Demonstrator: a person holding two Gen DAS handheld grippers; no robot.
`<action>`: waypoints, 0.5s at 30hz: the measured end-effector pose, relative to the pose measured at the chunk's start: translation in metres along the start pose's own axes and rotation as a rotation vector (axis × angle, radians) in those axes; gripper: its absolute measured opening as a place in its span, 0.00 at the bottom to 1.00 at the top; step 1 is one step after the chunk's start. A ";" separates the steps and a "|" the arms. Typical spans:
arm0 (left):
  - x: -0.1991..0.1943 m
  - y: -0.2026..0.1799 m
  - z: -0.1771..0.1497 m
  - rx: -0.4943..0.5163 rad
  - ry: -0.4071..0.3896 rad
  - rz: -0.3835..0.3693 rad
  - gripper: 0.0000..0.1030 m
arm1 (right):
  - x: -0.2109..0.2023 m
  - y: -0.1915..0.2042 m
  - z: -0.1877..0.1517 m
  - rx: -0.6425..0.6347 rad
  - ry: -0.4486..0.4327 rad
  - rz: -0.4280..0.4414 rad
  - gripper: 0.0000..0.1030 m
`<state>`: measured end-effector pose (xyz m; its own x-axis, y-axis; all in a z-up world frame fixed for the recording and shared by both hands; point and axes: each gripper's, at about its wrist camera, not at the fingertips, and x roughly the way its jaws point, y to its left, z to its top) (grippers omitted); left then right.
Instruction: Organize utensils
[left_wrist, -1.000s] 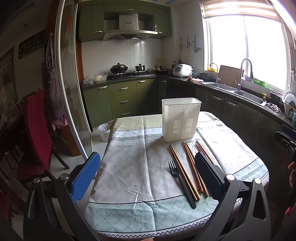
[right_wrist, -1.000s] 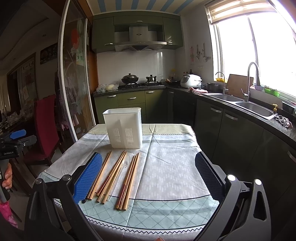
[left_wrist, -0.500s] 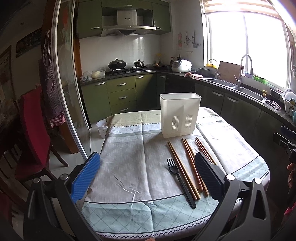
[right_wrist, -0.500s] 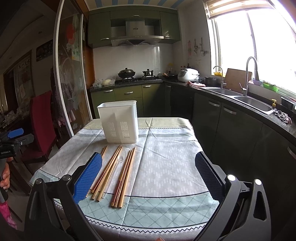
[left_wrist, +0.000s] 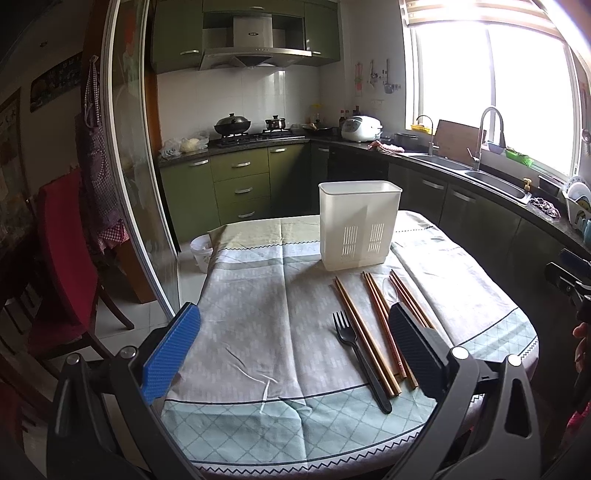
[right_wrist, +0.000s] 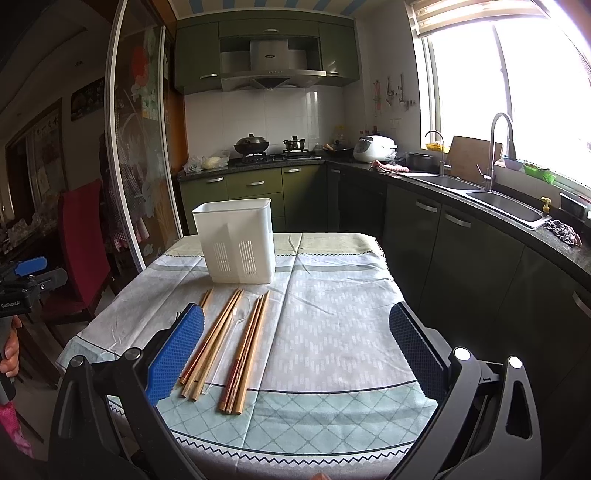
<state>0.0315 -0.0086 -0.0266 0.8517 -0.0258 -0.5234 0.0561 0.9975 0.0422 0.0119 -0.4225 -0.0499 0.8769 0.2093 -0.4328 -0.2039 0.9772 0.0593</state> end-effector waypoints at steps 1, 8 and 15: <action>0.000 0.000 0.000 0.000 0.000 -0.001 0.94 | 0.000 0.000 0.000 0.001 0.000 0.001 0.96; 0.000 0.000 0.000 0.003 0.001 -0.002 0.94 | 0.001 0.000 0.000 0.001 0.000 0.000 0.96; 0.007 -0.004 0.002 0.012 0.020 -0.021 0.94 | 0.003 0.000 -0.001 0.000 0.009 0.000 0.96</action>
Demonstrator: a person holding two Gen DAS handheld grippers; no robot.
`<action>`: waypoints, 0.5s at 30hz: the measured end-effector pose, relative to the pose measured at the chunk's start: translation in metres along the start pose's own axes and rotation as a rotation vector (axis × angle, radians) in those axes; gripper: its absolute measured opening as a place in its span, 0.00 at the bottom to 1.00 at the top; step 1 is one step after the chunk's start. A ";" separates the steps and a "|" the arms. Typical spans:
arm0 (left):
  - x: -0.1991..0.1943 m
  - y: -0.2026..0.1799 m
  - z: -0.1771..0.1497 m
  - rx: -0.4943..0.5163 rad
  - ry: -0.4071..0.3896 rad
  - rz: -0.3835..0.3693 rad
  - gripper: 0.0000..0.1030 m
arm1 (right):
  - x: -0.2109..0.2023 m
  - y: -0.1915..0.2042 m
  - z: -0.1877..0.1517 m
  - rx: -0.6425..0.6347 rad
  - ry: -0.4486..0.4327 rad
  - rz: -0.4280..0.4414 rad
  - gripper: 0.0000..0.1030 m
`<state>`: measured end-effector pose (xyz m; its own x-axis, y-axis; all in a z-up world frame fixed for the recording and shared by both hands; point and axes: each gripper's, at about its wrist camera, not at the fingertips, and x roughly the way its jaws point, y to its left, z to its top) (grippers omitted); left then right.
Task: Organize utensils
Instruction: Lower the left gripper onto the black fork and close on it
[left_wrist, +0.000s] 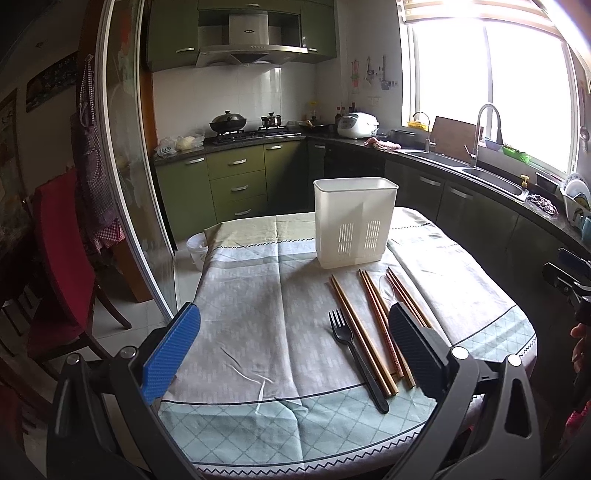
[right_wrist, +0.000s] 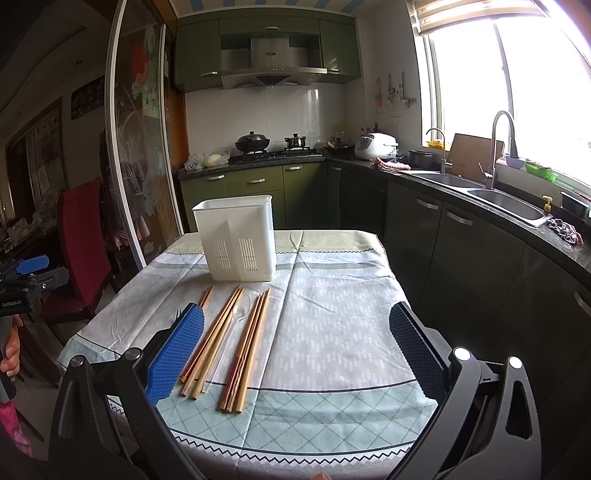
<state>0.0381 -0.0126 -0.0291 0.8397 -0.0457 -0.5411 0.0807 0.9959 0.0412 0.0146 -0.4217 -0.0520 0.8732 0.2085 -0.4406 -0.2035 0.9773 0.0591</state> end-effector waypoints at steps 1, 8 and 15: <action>0.005 -0.002 0.002 0.006 0.019 -0.012 0.94 | 0.001 0.001 -0.001 -0.002 0.003 -0.003 0.96; 0.076 -0.026 0.020 0.035 0.282 -0.054 0.94 | 0.021 -0.004 -0.006 0.003 0.103 -0.004 0.96; 0.145 -0.053 0.016 0.049 0.497 -0.103 0.94 | 0.075 -0.030 -0.006 0.078 0.286 0.064 0.96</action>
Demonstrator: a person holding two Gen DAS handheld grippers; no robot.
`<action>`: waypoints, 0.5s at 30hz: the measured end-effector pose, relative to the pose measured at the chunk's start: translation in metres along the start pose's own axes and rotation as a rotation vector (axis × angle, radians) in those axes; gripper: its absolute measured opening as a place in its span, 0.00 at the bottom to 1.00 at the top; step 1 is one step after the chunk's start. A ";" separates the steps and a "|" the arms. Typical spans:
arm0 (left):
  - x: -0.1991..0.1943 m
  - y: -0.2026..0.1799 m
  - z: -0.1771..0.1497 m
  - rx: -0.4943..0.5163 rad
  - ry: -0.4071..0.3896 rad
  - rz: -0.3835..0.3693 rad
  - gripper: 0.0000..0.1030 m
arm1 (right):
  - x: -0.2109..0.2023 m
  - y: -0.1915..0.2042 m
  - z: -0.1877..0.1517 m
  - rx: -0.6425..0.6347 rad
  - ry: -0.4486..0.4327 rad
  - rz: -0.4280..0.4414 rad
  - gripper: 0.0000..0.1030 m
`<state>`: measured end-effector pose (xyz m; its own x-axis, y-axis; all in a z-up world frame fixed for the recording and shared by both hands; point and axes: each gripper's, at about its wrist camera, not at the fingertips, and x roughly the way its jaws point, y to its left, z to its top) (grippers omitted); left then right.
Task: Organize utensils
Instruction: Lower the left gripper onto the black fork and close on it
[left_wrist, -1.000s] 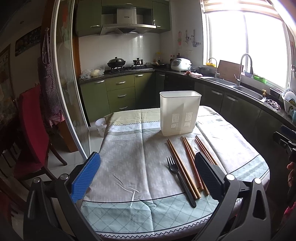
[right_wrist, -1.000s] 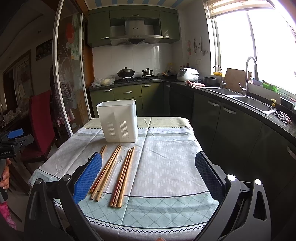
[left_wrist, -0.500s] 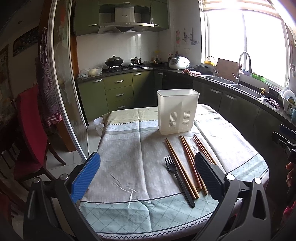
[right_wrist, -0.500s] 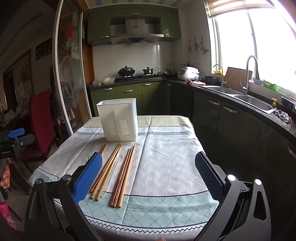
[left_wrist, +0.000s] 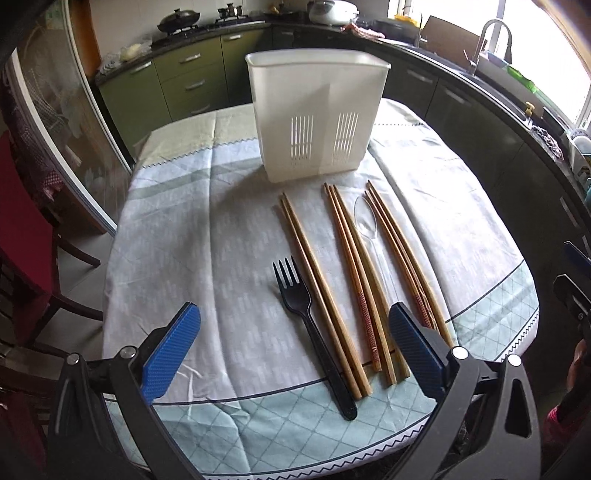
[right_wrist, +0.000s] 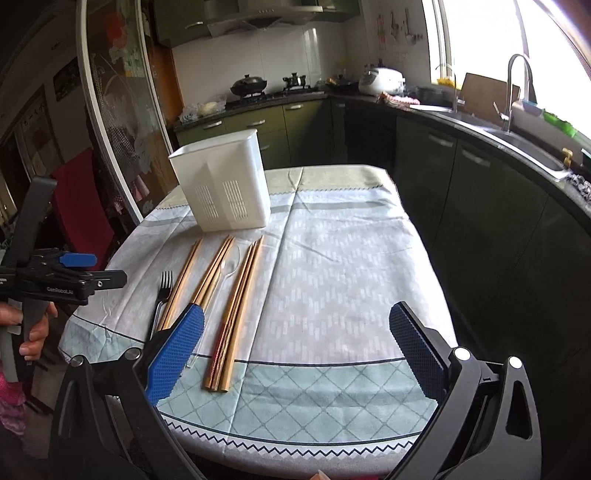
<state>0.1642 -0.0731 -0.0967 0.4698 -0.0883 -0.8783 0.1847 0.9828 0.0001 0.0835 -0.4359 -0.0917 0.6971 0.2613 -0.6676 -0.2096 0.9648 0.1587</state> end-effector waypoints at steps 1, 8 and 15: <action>0.007 0.000 0.002 -0.007 0.023 0.001 0.94 | 0.005 -0.004 0.004 0.013 0.019 0.016 0.96; 0.040 0.013 0.005 -0.128 0.199 0.016 0.85 | 0.019 -0.013 0.025 0.023 0.048 0.056 0.96; 0.054 0.013 0.002 -0.212 0.292 0.058 0.67 | 0.038 -0.008 0.030 -0.003 0.106 0.058 0.80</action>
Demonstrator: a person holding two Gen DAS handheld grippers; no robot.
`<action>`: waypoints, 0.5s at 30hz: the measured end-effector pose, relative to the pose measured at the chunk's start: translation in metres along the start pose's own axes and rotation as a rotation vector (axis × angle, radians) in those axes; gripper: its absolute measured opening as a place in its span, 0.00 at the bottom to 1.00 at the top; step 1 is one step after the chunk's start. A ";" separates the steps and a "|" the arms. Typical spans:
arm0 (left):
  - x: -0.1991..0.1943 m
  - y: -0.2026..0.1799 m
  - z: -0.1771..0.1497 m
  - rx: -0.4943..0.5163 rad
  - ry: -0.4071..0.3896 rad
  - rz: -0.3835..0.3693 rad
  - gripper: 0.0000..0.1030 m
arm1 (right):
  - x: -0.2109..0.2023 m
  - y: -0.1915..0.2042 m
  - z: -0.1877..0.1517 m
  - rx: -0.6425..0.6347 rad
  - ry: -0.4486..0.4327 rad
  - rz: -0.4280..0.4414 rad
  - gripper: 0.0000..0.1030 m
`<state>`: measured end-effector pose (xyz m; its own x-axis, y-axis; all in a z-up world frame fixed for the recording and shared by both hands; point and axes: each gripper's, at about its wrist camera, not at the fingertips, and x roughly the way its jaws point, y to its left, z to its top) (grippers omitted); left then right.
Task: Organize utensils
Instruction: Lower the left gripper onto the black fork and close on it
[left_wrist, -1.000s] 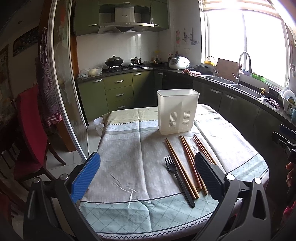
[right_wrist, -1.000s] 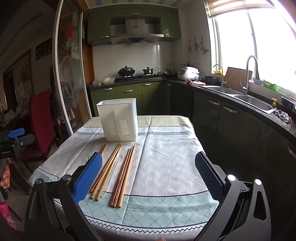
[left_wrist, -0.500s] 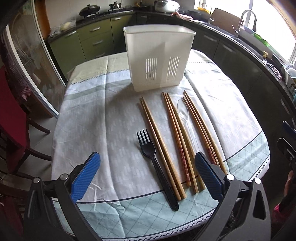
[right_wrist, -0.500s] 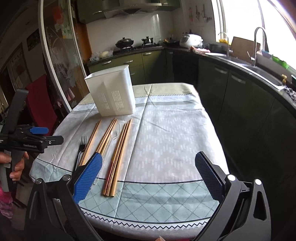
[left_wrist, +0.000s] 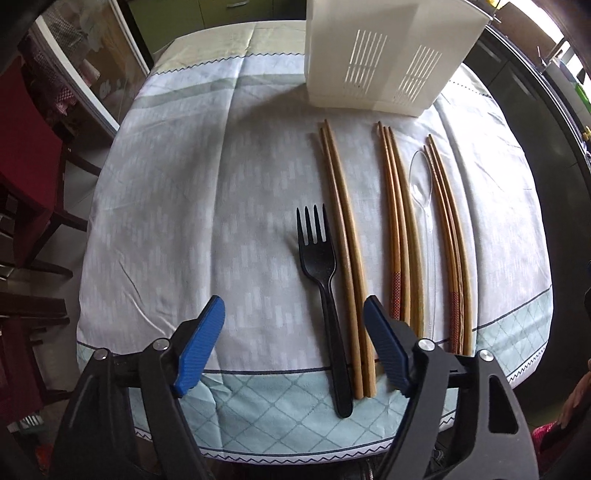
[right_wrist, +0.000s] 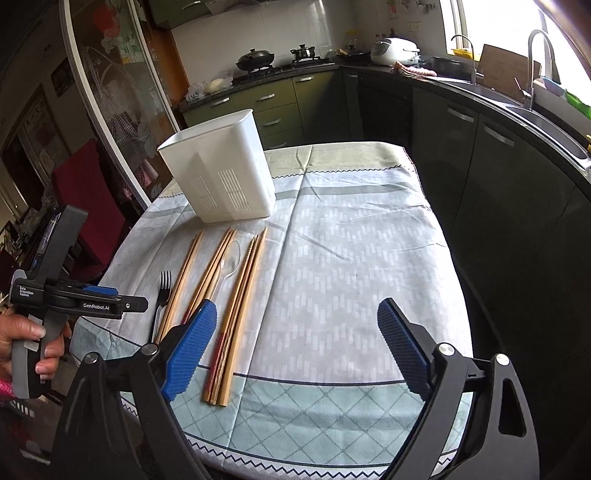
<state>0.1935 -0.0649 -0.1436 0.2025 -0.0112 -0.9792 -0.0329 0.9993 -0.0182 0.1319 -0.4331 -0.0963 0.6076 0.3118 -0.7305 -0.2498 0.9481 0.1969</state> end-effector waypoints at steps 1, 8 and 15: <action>0.001 0.000 0.000 -0.009 0.006 0.004 0.61 | 0.002 0.001 0.000 -0.005 0.003 -0.003 0.75; 0.016 0.004 -0.002 -0.083 0.053 -0.021 0.43 | 0.003 0.002 0.002 -0.034 -0.021 -0.020 0.71; 0.023 -0.003 -0.001 -0.081 0.072 -0.025 0.34 | 0.000 0.004 0.003 -0.044 -0.033 -0.018 0.71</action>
<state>0.1971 -0.0686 -0.1666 0.1338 -0.0415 -0.9901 -0.1087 0.9925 -0.0563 0.1335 -0.4292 -0.0938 0.6365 0.2971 -0.7118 -0.2706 0.9502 0.1546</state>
